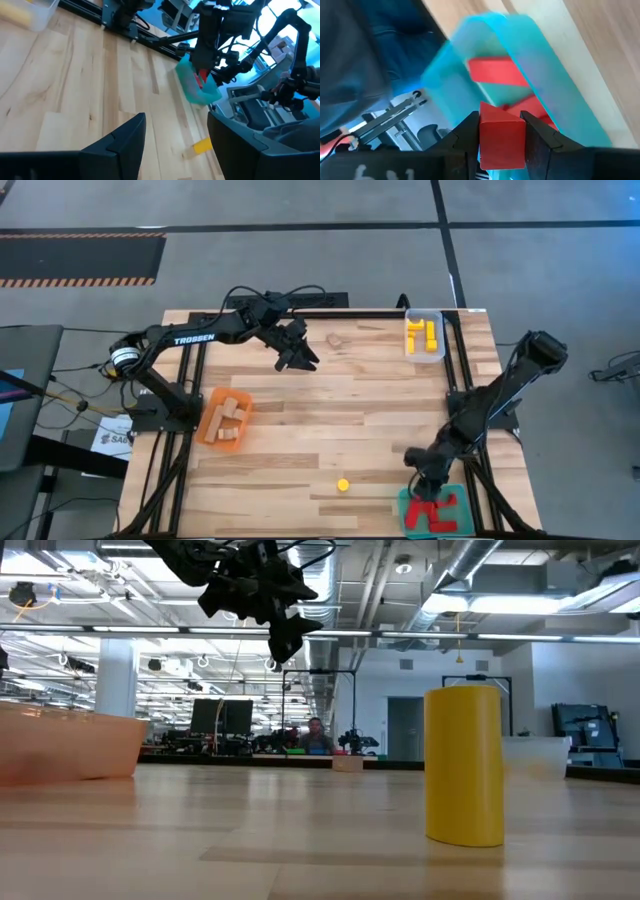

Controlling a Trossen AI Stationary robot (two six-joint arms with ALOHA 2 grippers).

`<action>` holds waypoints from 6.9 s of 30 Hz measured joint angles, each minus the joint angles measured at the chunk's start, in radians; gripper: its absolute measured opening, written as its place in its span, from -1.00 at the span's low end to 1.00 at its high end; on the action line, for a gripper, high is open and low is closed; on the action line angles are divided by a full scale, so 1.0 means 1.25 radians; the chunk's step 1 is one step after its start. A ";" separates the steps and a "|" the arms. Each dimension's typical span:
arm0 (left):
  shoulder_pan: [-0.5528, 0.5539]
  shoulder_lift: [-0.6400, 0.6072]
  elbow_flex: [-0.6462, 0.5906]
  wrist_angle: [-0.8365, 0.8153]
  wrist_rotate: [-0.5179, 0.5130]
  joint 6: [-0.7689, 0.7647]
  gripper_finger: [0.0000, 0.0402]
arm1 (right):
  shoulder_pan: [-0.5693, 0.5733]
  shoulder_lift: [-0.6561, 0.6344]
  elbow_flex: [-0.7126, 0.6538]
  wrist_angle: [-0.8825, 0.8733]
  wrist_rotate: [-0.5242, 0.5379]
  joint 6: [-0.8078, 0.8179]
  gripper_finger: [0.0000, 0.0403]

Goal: Sort & place blocks by color
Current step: Put the red block into the green bin, then put the yellow block into the transparent bin

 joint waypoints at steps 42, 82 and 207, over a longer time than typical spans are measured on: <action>-0.080 0.000 0.000 -0.126 -0.428 0.297 -0.01 | -0.212 -0.343 0.000 -0.324 0.308 -0.331 0.37; -0.441 0.148 0.046 0.063 -0.624 0.065 0.45 | -0.434 -0.422 0.000 -0.380 0.330 -0.965 0.37; -0.666 -0.021 -0.286 0.757 -1.092 -0.220 -0.49 | -0.386 0.040 0.015 0.504 0.248 -0.915 0.37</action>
